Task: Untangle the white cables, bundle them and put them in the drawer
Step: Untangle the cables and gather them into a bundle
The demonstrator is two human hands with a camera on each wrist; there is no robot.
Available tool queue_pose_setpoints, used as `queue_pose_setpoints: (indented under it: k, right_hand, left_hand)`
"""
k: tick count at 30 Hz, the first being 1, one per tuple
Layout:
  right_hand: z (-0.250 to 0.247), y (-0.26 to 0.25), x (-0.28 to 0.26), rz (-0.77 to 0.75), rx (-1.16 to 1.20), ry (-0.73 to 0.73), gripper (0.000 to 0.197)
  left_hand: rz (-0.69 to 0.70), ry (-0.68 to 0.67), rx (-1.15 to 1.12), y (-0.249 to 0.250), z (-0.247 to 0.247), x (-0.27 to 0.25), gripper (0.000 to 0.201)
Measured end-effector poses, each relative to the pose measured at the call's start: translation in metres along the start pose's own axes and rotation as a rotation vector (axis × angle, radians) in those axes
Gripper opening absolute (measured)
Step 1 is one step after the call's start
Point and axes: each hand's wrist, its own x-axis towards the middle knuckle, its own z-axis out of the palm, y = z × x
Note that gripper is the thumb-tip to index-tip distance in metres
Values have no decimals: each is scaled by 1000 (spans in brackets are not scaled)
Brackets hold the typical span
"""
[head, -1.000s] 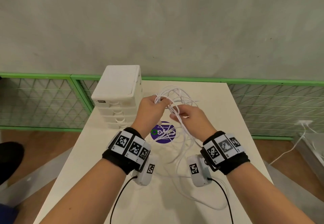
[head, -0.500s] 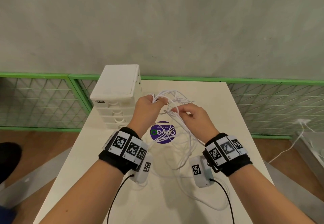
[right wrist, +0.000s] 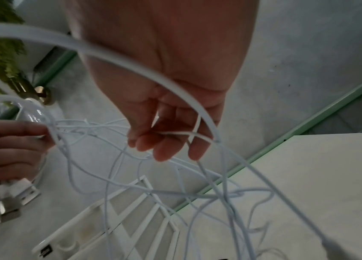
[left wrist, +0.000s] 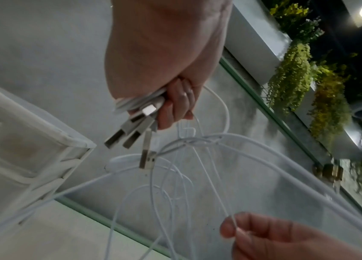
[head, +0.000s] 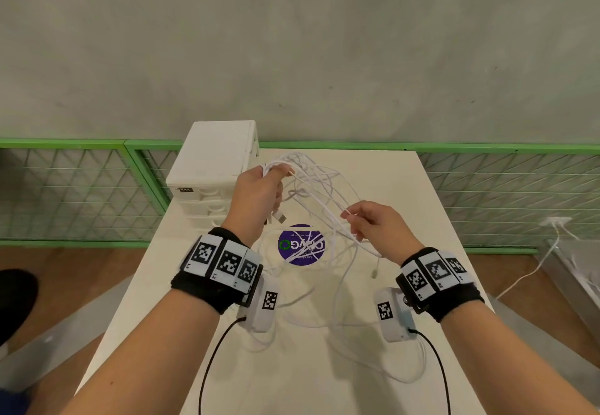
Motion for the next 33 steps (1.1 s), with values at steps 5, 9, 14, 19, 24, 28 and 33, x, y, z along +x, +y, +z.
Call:
queue_pose_setpoints:
  k: [5,9,14,19,24,28,33]
  right_hand:
    - [-12,-8,-4,-123,175,243,17]
    - [-14,-16,-5,-147,177,242,9]
    - [-6,-21,-10,-94,94,31,2]
    - [24,-23,-10,-105,73,-30,15]
    - [49,-25,-9,-139,-140,-84,11]
    - [47,-25,-7,-154,36,-89,32]
    - [49,-28,-4,-173,244,-76,16]
  left_hand:
    - [102,-2,511,-2,-6,2,35]
    - [111,-21,637,-4,-12,2,48]
    - [120,-39,660,-1,-16,0,39]
    - [108,-80,637,-5,-6,-7,37]
    - [151,-123,578,-14,2,-9,25]
    - [231,-190,601,-12,3,-15,34]
    - [306,-227,716,-19,7,-18,42]
